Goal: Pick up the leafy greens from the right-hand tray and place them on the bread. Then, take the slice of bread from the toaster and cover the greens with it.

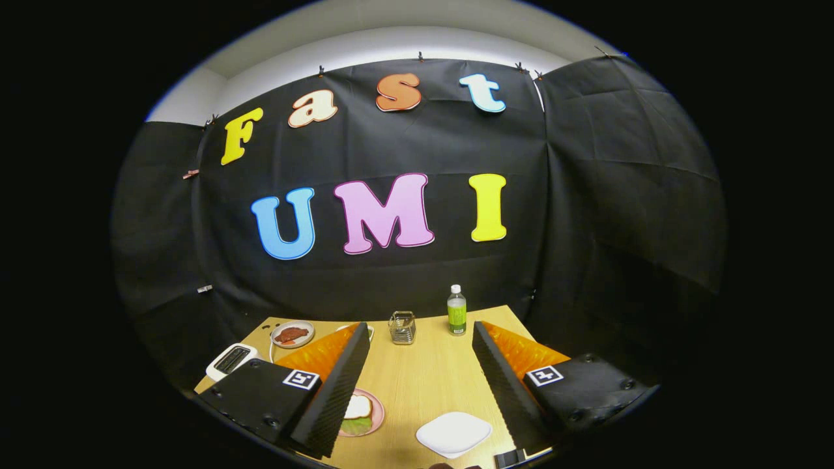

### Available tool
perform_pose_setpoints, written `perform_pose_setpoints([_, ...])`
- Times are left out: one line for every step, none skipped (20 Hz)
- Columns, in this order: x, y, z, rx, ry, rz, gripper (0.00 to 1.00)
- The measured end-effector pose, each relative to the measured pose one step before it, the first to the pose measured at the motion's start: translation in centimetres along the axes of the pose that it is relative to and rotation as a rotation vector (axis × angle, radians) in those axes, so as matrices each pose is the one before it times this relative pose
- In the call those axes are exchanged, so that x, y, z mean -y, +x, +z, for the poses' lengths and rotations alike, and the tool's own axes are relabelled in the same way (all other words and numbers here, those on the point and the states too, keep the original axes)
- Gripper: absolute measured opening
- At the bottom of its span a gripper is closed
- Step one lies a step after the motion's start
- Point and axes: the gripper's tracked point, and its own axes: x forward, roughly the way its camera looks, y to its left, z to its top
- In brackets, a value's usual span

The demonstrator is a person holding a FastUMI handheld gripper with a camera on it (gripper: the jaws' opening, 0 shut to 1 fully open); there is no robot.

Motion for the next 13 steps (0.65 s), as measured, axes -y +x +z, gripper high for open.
perform_pose_setpoints([1.039,0.31,0.061,0.00296,-0.00681,-0.0044,0.99])
perform_pose_setpoints([0.893,0.267,-0.173,-0.00618,-0.00551,-0.0039,0.99])
perform_pose_setpoints([0.518,-0.075,-0.48,-0.01269,-0.0014,0.0008,0.99])
perform_pose_setpoints([0.555,-0.004,-0.403,-0.01229,0.00228,-0.00182,0.99])
perform_pose_setpoints([0.459,0.139,-0.261,-0.01052,0.00705,0.00123,0.99])
perform_pose_setpoints([0.245,0.099,-0.241,-0.00879,0.00852,0.00656,0.99])
perform_pose_setpoints([0.11,0.166,-0.371,-0.00971,0.00706,0.00424,0.99])
perform_pose_setpoints([0.262,0.06,-0.19,-0.00879,0.00157,0.00458,0.99])
perform_pose_setpoints([0.219,0.156,-0.11,-0.00317,-0.00361,0.00396,0.99])
perform_pose_setpoints([0.248,0.154,0.032,0.0012,-0.0067,0.00089,0.99])
perform_pose_setpoints([0.053,0.072,0.121,0.00248,-0.00703,0.00183,0.99])
perform_pose_setpoints([0.067,0.111,0.034,-0.00184,-0.00272,0.00327,0.99])
perform_pose_setpoints([-0.179,-0.131,0.094,0.00003,-0.00007,0.00547,0.99])
